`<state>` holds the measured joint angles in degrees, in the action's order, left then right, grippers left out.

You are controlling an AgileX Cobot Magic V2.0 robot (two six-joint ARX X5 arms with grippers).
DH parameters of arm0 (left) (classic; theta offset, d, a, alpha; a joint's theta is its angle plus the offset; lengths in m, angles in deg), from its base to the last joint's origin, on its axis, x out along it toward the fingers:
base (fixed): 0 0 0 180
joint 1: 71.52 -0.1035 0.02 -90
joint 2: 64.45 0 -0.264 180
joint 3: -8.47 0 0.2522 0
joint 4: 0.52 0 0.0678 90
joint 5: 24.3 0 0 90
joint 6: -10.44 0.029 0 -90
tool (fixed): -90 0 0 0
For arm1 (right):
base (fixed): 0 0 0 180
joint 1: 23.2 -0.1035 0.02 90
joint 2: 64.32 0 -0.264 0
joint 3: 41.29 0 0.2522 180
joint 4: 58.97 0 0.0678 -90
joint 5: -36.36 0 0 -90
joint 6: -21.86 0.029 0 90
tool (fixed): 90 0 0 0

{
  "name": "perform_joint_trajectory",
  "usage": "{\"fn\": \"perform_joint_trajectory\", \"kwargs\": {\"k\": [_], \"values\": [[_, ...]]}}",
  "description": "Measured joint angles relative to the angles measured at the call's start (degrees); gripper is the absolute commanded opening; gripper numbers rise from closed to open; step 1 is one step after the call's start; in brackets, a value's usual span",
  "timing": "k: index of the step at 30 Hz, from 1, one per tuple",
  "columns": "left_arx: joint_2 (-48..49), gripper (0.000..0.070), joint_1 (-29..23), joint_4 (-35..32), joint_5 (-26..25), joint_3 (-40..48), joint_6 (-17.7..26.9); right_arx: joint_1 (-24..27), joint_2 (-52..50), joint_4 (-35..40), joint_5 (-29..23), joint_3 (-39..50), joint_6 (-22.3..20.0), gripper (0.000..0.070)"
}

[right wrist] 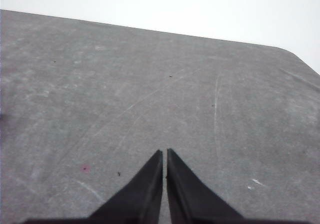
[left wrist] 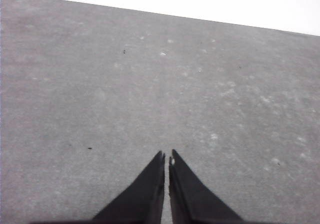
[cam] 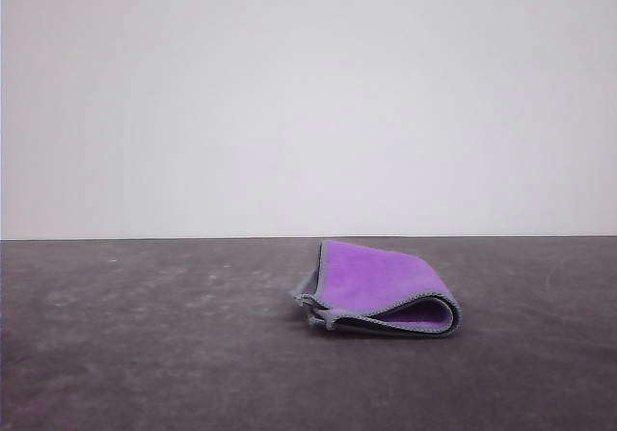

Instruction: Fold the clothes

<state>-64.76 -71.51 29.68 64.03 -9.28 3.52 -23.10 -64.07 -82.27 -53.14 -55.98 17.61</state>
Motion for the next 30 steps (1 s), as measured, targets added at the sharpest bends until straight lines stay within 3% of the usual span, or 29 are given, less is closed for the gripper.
{"fn": "perform_joint_trajectory", "kwargs": {"k": [18,22,30], "values": [[0.0,0.0004,0.16,-0.14,0.11,0.03,0.0,0.0,0.0,0.0,-0.05,0.0,0.0,0.0012],[0.02,0.0004,0.28,-5.61,0.23,1.92,0.01,0.0,0.0,0.02,-0.09,0.0,0.0,0.0012],[0.02,0.0004,0.28,-6.05,0.24,2.12,0.0,0.0,0.0,0.02,-0.19,0.0,0.0,0.0012]]}}
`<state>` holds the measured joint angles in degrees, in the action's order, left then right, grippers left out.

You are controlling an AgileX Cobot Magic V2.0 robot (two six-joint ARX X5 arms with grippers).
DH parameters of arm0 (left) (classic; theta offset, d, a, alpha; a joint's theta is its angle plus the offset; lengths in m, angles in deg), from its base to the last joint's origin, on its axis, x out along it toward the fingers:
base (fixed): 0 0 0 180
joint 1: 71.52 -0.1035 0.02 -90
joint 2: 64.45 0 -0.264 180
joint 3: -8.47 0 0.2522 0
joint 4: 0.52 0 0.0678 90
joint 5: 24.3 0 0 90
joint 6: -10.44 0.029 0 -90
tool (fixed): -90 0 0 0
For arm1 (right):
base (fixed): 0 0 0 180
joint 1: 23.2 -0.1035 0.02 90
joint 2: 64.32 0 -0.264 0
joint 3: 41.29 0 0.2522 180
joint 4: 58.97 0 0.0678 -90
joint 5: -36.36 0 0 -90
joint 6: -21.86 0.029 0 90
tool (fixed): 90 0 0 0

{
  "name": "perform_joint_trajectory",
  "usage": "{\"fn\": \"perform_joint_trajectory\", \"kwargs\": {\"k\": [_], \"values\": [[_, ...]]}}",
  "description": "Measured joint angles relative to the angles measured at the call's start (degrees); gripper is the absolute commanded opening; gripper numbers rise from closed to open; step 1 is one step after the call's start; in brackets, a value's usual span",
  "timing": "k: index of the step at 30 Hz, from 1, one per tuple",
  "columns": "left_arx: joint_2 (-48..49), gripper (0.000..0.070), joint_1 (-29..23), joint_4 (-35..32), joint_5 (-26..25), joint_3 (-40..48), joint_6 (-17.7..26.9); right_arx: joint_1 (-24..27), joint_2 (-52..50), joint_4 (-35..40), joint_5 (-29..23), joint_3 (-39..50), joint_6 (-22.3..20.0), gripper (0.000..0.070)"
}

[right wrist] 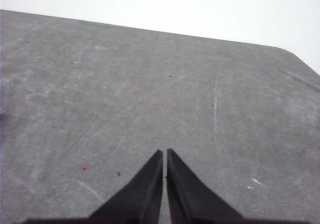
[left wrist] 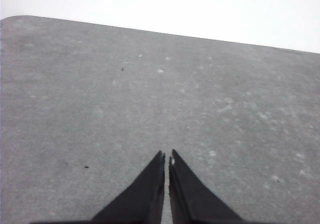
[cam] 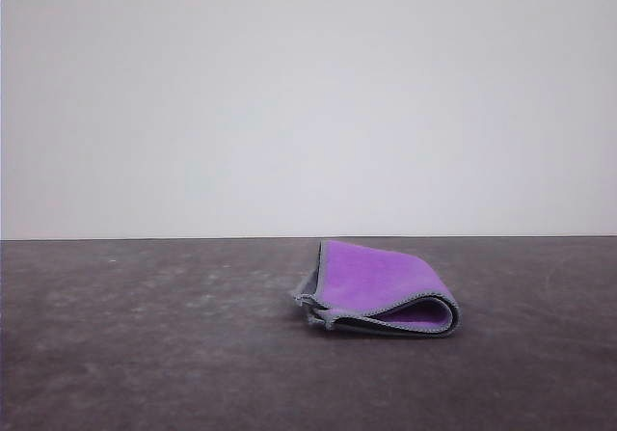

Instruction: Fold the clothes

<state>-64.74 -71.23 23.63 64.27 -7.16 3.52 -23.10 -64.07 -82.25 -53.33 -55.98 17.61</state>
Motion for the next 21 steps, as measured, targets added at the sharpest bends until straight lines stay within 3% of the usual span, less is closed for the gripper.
{"fn": "perform_joint_trajectory", "kwargs": {"k": [21], "values": [[0.0,0.0004,0.0,0.01,0.0,0.0,0.0,0.0,0.0,0.0,-0.13,0.0,0.0,0.0012]]}}
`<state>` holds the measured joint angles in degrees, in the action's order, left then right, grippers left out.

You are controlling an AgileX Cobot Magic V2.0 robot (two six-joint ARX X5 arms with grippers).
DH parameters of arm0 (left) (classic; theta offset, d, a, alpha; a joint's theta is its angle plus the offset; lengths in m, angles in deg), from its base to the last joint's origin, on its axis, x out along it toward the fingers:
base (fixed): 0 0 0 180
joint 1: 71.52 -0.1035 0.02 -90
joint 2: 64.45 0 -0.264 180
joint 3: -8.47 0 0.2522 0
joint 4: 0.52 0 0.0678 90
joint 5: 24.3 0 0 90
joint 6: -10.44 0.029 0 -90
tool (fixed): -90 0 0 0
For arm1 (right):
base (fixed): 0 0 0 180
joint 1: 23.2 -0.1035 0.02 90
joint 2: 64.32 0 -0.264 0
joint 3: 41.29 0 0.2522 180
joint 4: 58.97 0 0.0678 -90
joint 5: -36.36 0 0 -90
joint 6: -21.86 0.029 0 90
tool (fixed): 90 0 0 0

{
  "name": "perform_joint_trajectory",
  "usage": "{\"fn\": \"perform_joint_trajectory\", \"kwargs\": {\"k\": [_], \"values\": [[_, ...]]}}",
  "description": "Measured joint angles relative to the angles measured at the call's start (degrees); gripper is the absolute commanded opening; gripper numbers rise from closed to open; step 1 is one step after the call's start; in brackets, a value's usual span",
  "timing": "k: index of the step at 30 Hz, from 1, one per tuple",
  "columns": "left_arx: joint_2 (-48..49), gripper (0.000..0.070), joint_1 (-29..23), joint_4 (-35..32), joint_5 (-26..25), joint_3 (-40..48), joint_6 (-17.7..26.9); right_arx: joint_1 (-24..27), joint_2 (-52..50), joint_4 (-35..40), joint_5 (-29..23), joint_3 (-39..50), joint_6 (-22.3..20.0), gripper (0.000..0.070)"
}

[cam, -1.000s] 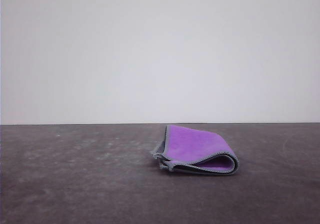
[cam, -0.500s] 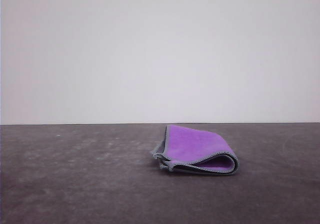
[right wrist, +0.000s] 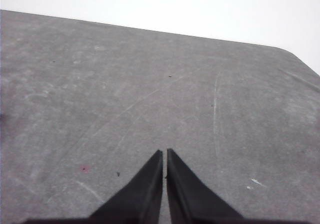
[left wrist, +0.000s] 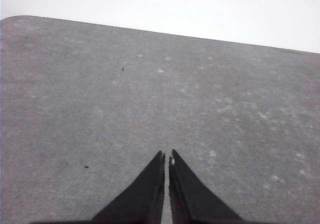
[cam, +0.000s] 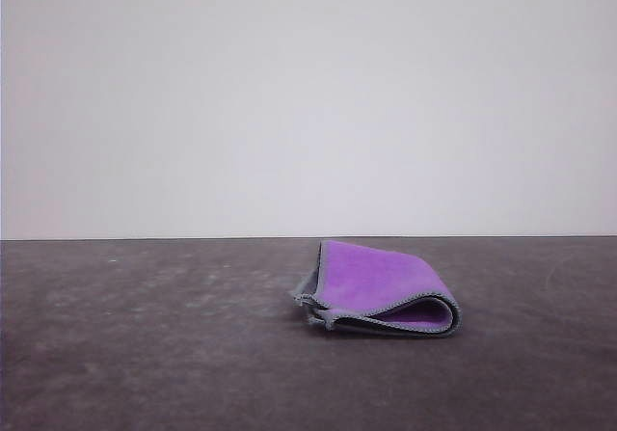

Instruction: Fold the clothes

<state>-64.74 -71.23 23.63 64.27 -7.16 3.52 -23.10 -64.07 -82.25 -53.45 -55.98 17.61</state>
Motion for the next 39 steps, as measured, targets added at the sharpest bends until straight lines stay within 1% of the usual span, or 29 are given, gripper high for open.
{"fn": "perform_joint_trajectory", "kwargs": {"k": [39], "values": [[0.0,0.0004,0.0,-0.01,0.0,0.0,0.0,0.0,0.0,0.0,0.02,0.0,0.0,0.0012]]}}
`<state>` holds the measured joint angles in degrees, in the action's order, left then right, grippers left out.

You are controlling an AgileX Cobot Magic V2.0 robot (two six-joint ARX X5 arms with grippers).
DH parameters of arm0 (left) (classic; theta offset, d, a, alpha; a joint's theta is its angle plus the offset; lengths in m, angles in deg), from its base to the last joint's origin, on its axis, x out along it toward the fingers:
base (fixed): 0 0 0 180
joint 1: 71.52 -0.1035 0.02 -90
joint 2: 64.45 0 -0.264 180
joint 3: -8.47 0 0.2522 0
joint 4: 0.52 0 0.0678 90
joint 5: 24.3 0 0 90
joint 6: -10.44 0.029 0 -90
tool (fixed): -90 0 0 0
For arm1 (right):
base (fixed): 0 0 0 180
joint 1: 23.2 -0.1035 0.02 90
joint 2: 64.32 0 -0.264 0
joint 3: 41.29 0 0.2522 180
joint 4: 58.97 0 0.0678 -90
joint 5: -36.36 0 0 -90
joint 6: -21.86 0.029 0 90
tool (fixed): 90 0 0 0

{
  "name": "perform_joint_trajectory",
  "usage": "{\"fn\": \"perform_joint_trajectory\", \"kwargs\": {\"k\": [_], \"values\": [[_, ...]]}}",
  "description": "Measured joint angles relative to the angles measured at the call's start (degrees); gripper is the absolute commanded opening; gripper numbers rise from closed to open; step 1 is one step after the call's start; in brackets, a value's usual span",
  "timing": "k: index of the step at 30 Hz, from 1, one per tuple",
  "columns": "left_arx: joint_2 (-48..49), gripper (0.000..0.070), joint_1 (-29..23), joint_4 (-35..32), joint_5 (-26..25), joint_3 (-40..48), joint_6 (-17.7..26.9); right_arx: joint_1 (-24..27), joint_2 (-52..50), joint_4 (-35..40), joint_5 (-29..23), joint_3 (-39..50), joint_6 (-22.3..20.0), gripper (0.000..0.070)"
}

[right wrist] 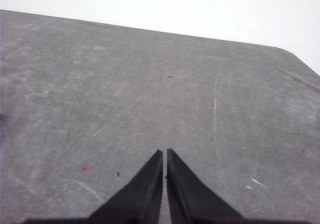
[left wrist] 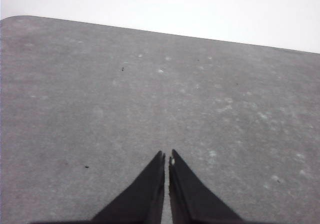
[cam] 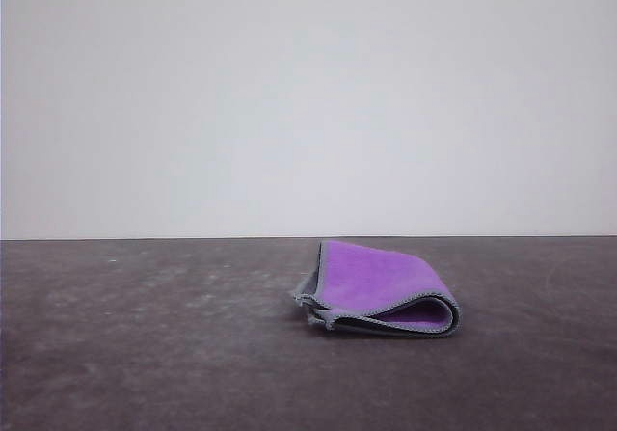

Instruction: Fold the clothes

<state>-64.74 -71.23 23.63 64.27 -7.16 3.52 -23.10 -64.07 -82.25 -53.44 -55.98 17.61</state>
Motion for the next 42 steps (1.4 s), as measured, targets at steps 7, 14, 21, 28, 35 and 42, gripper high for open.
{"fn": "perform_joint_trajectory", "kwargs": {"k": [7,14,21,28,35,42], "values": [[0.0,0.0004,0.0,-0.02,0.0,0.0,0.0,0.0,0.0,0.01,-0.02,0.02,0.02,0.0012],[0.0,0.0004,0.0,0.01,0.0,0.0,0.0,0.0,0.0,0.0,-0.01,0.0,0.0,0.0012],[0.0,0.0004,0.0,0.01,0.0,0.0,0.0,0.0,0.0,0.0,0.0,0.02,0.0,0.0012],[0.0,0.0004,0.0,-0.01,0.0,0.0,0.0,0.0,0.0,0.0,-0.02,0.0,0.0,0.0012],[0.0,0.0004,0.0,-0.02,0.0,0.0,0.0,0.0,0.0,0.0,-0.02,0.0,0.0,0.0012],[0.0,0.0004,0.0,-0.01,0.0,0.0,0.0,0.0,0.0,0.0,0.0,0.0,0.0,0.0012]]}}
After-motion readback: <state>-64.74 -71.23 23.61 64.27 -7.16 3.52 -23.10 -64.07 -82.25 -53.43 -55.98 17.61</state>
